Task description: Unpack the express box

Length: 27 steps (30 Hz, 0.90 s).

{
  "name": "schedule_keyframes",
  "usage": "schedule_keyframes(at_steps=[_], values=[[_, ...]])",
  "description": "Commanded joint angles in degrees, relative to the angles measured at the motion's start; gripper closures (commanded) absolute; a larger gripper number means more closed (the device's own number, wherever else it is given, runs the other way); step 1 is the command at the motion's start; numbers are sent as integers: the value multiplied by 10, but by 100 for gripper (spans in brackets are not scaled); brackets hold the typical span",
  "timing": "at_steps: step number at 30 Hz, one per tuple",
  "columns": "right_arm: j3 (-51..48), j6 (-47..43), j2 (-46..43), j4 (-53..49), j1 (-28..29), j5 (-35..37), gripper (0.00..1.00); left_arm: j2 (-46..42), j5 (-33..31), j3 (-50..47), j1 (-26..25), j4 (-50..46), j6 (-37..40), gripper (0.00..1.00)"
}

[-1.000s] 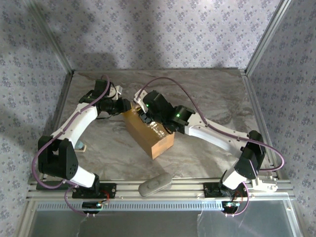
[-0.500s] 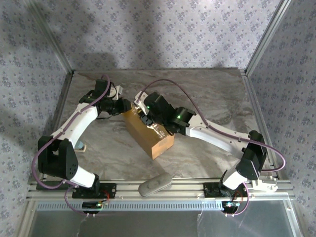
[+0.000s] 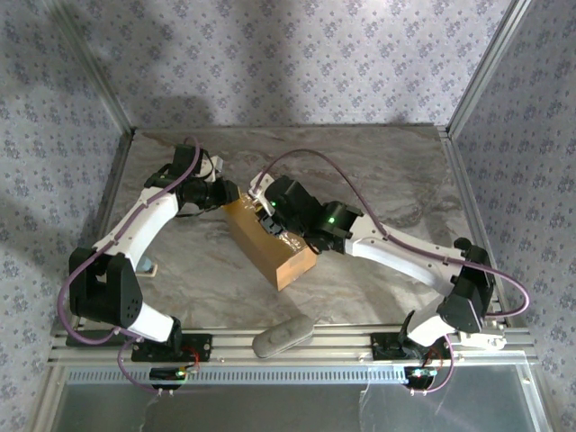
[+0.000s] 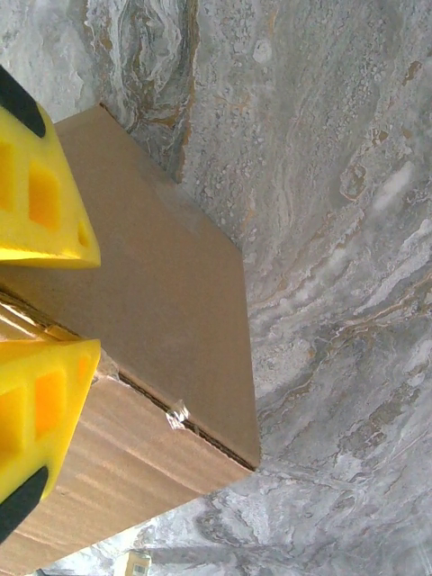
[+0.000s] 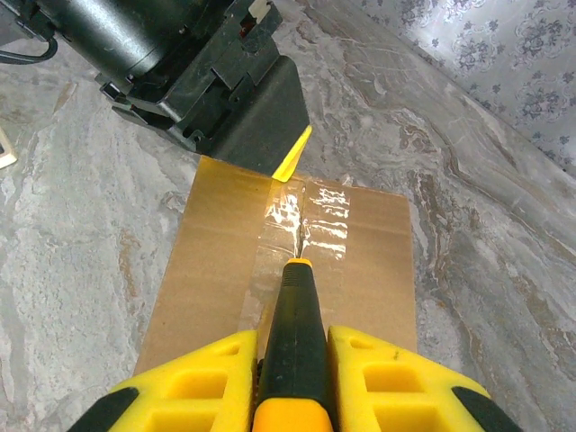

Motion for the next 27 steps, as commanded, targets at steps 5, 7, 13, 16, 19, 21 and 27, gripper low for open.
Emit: schedule_keyframes(at_steps=[5, 7, 13, 16, 19, 21, 27], values=[[-22, 29, -31, -119, 20, -22, 100, 36, -125, -18, 10, -47, -16, 76], [-25, 35, -35, -121, 20, -22, 100, 37, -127, -19, 10, -46, -19, 76], [-39, 51, -47, -126, 22, -26, 100, 36, -132, -22, 10, -42, -29, 77], [-46, 60, -52, -132, 25, -28, 100, 36, -133, -22, 10, -39, -34, 77], [-54, 67, -57, -138, 29, -26, 100, 36, -134, -22, 10, -38, -35, 77], [-56, 71, -60, -143, 30, -25, 100, 36, -135, -22, 10, -38, -36, 77], [-59, 78, -66, -156, 34, -20, 100, 34, -140, -26, 10, -36, -41, 78]])
